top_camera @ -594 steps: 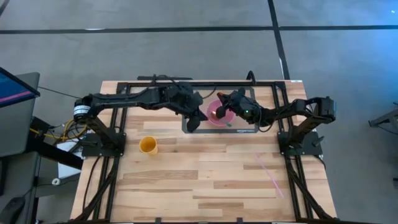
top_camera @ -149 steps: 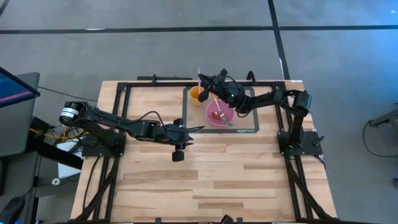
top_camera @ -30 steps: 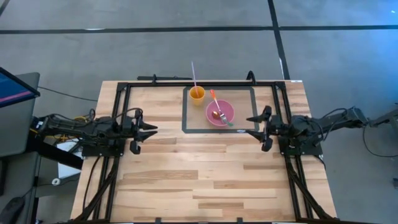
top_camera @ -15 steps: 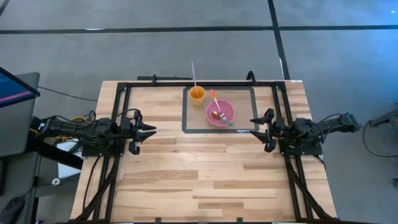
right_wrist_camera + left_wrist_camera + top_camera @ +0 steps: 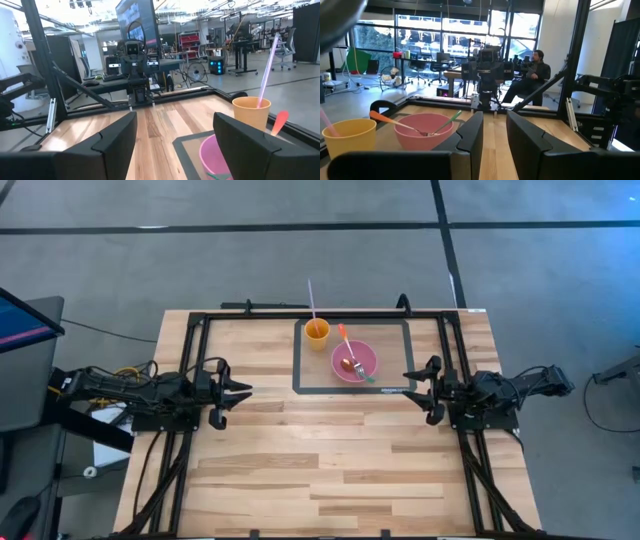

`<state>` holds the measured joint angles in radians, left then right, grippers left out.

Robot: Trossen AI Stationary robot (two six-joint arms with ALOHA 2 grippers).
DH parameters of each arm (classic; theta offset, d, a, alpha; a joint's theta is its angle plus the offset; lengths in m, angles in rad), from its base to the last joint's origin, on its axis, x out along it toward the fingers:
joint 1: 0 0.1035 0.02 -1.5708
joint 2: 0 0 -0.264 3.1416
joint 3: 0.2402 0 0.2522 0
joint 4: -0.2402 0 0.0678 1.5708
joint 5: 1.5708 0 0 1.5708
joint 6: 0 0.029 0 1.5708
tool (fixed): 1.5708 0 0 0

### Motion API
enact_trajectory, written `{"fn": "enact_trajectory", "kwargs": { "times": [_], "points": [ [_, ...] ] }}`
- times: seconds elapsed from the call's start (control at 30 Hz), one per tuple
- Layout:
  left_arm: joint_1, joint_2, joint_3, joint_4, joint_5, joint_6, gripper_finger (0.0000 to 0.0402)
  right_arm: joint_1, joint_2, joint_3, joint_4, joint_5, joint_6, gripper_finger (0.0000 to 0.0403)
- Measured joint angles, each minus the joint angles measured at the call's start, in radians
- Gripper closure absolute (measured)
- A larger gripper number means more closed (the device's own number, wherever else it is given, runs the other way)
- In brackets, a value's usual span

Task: Pick & Place Utensil
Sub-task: Return to Home Position

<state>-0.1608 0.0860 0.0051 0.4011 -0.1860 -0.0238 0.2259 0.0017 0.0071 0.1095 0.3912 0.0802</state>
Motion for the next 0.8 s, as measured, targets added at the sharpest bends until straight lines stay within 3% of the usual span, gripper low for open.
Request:
{"fn": "enact_trajectory", "kwargs": {
  "times": [0.33,0.8],
  "points": [
    [0.0,0.005,0.0,-0.022,-0.001,0.019,0.0315,0.0,0.0,0.0,-0.017,0.002,0.0,0.0148],
    [0.0,-0.086,0.001,-0.087,-0.065,0.014,0.0315,0.001,0.0,-0.001,-0.042,0.003,0.011,0.0148]
  ]
}}
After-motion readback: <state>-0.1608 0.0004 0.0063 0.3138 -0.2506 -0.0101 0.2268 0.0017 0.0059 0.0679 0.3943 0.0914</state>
